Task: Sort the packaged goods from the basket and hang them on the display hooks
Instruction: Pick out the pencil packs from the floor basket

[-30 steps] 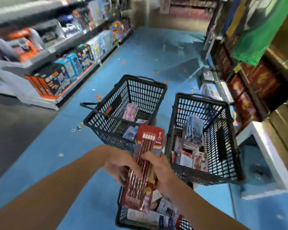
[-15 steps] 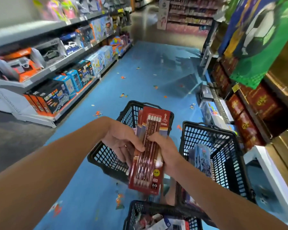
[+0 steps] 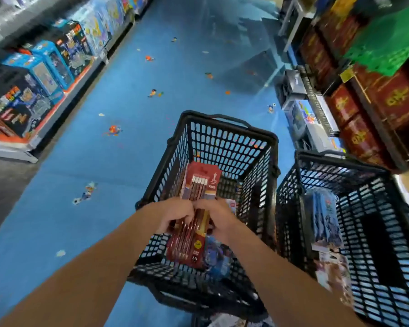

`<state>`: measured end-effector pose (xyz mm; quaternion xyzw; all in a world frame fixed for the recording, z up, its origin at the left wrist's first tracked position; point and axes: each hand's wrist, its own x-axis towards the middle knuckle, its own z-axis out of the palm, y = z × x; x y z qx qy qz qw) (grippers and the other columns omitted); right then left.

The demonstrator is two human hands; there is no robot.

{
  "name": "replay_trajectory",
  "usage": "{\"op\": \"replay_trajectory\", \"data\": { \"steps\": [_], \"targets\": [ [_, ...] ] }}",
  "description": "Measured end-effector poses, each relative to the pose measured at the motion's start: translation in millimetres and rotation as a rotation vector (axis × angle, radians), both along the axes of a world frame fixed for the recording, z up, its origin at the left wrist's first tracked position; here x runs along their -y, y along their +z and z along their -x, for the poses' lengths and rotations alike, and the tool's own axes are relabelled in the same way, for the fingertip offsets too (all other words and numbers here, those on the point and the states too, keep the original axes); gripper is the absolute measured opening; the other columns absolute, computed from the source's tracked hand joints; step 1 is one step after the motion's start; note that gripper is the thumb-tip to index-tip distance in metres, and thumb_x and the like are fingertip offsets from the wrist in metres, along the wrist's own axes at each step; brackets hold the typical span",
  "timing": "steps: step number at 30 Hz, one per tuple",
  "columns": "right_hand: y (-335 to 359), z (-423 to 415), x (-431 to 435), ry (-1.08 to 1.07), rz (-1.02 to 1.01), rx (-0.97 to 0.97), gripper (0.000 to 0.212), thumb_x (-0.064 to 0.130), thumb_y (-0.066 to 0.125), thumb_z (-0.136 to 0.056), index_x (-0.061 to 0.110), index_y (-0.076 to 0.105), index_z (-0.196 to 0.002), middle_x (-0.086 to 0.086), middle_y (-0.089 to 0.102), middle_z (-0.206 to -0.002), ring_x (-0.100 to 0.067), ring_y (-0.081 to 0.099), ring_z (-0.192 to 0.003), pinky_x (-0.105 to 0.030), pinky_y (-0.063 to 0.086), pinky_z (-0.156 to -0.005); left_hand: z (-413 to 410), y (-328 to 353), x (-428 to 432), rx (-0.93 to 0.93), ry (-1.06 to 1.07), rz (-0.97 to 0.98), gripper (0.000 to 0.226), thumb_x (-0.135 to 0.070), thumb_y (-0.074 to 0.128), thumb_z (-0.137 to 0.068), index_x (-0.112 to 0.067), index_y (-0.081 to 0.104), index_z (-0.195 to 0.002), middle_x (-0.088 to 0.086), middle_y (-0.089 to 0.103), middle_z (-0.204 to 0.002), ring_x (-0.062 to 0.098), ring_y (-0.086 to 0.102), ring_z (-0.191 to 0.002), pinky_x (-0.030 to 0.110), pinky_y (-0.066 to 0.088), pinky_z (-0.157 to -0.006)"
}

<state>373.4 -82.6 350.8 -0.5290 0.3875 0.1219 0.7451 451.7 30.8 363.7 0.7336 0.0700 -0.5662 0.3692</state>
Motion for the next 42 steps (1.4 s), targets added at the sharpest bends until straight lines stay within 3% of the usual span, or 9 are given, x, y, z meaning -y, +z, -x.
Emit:
{"op": "replay_trajectory", "data": {
  "steps": [2,5,10,14,20,28,32,35,42],
  "targets": [
    [-24.2,-7.7,-6.9,0.017,-0.054,-0.087,0.007,-0.004,0.06,-0.089,-0.005,0.066,-0.092,-0.012,0.066,-0.061,-0.02,0.063,-0.044,-0.023,0.048,-0.043,-4.0,-31.4,-4.8,-0.112,0.052,-0.016,0.023,0.013,0.04,-0.081,0.002,0.057,-0.089,0.018,0.058,-0.089,0.034,0.063,-0.086,0.044,0.055,-0.081],
    [-54.1,-18.8,-20.1,0.017,-0.101,-0.2,0.018,0.0,0.057,-0.08,-0.004,0.068,-0.095,-0.02,0.064,-0.073,-0.027,0.064,-0.053,-0.031,0.054,-0.052,-7.1,-68.0,-12.2,-0.192,0.096,-0.071,0.035,0.017,0.036,-0.078,0.003,0.062,-0.097,0.021,0.063,-0.101,0.04,0.064,-0.109,0.055,0.052,-0.101],
    [-85.1,-33.9,-31.4,-0.084,-0.127,-0.29,0.046,0.0,0.056,-0.074,-0.008,0.063,-0.119,-0.019,0.064,-0.087,-0.03,0.067,-0.063,-0.033,0.054,-0.053,-15.9,-112.6,-13.0,-0.212,0.134,-0.149,0.046,0.02,0.032,-0.075,0.004,0.065,-0.103,0.027,0.063,-0.112,0.047,0.057,-0.116,0.055,0.055,-0.089],
    [-101.2,-41.6,-35.3,-0.141,-0.11,-0.353,0.042,0.003,0.056,-0.08,-0.008,0.063,-0.12,-0.021,0.063,-0.092,-0.032,0.065,-0.071,-0.035,0.053,-0.054,-16.6,-136.2,-12.8,-0.216,0.138,-0.135,0.037,0.005,0.046,-0.085,0.009,0.071,-0.113,0.031,0.068,-0.109,0.039,0.064,-0.1,0.061,0.055,-0.095],
    [-119.8,-47.0,-32.7,-0.147,-0.089,-0.426,0.026,0.002,0.06,-0.087,-0.006,0.068,-0.11,-0.022,0.068,-0.09,-0.033,0.065,-0.069,-0.034,0.053,-0.051,-11.8,-146.2,-3.6,-0.166,0.127,-0.134,0.026,-0.005,0.043,-0.099,-0.001,0.067,-0.089,0.012,0.056,-0.059,0.02,0.047,-0.05,0.033,0.048,-0.059],
    [-137.7,-45.5,-33.2,-0.141,-0.093,-0.396,0.015,-0.006,0.062,-0.088,-0.002,0.071,-0.099,-0.024,0.072,-0.094,-0.035,0.071,-0.075,-0.039,0.06,-0.056,-14.3,-158.0,-8.9,-0.149,0.058,-0.183,0.025,-0.001,0.044,-0.097,0.001,0.069,-0.101,0.009,0.053,-0.061,0.019,0.045,-0.052,0.037,0.051,-0.07],
    [-138.9,-50.1,-34.6,-0.104,-0.072,-0.426,0.024,-0.001,0.063,-0.086,-0.001,0.071,-0.109,-0.022,0.074,-0.103,-0.037,0.072,-0.092,-0.047,0.063,-0.075,-14.8,-172.1,-9.6,-0.083,-0.041,-0.227,0.041,0.012,0.042,-0.084,0.0,0.07,-0.111,0.019,0.066,-0.087,0.027,0.058,-0.072,0.04,0.057,-0.077],
    [-136.6,-49.0,-34.5,-0.088,-0.071,-0.426,0.026,-0.003,0.065,-0.087,-0.002,0.071,-0.112,-0.023,0.073,-0.105,-0.037,0.072,-0.092,-0.041,0.063,-0.067,-17.6,-204.1,-16.9,-0.031,-0.131,-0.253,0.066,0.02,0.039,-0.062,-0.005,0.068,-0.116,0.02,0.069,-0.108,0.033,0.065,-0.097,0.042,0.058,-0.086],
    [-112.5,-33.9,-27.8,-0.03,-0.053,-0.37,0.02,-0.007,0.066,-0.088,-0.003,0.071,-0.107,-0.02,0.071,-0.099,-0.029,0.068,-0.075,-0.032,0.057,-0.056,-6.8,-127.0,-12.6,0.065,-0.157,-0.259,0.044,0.01,0.061,-0.089,0.0,0.062,-0.132,0.019,0.065,-0.13,0.031,0.063,-0.119,0.041,0.055,-0.102]
  ]
}}
